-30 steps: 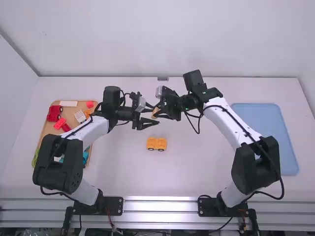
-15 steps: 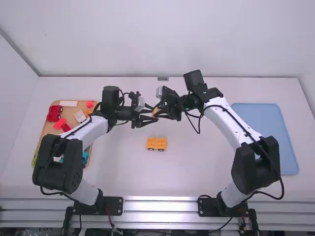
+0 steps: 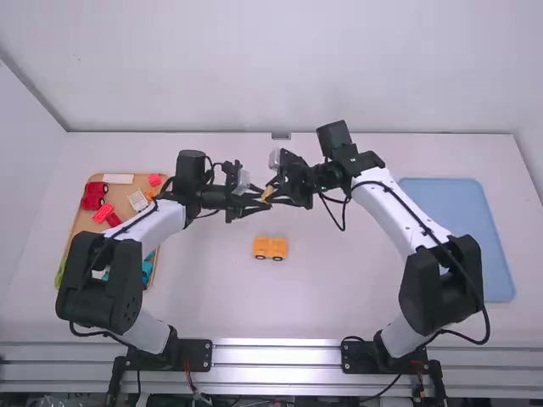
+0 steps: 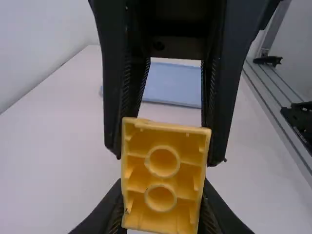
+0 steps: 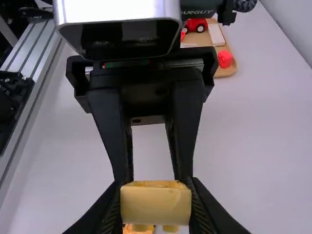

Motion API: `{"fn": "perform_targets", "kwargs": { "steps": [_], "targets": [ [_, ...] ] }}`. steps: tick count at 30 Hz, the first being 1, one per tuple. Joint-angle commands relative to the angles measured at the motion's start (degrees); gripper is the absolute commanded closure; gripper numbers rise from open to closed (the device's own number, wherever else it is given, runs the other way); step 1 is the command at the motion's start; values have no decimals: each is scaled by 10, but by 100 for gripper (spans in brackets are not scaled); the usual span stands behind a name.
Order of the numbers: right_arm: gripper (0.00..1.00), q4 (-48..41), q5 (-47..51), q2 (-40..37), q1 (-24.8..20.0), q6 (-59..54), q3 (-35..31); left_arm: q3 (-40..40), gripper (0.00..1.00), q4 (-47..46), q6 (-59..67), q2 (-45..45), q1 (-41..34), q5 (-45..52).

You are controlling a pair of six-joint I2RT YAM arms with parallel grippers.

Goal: Assemble lego blocks to make yellow taxi

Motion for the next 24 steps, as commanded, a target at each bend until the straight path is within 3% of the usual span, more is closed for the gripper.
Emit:
{"fn": "perform_targets", "kwargs": {
  "steps": [1, 3, 6, 16, 21, 24],
  "targets": [
    [67, 9, 7, -10, -2, 2, 17, 3, 91, 9, 8, -1, -3, 40],
    [47, 18, 4, -10, -1, 5, 17, 3, 95, 19, 8, -1, -3, 39],
    [33, 41, -13, -10, -4, 8, 17, 3, 98, 46, 3, -1, -3, 38],
    [39, 116, -180, -10, -60, 8, 17, 3, 98, 262, -172, -1, -4, 21],
    [41, 157, -211, -10, -64, 25, 17, 3, 98, 344, -252, -1, -21, -23],
    [47, 199, -202, -10, -61, 84, 17, 3, 98, 368, -278, -1, -31, -45]
  ]
}}
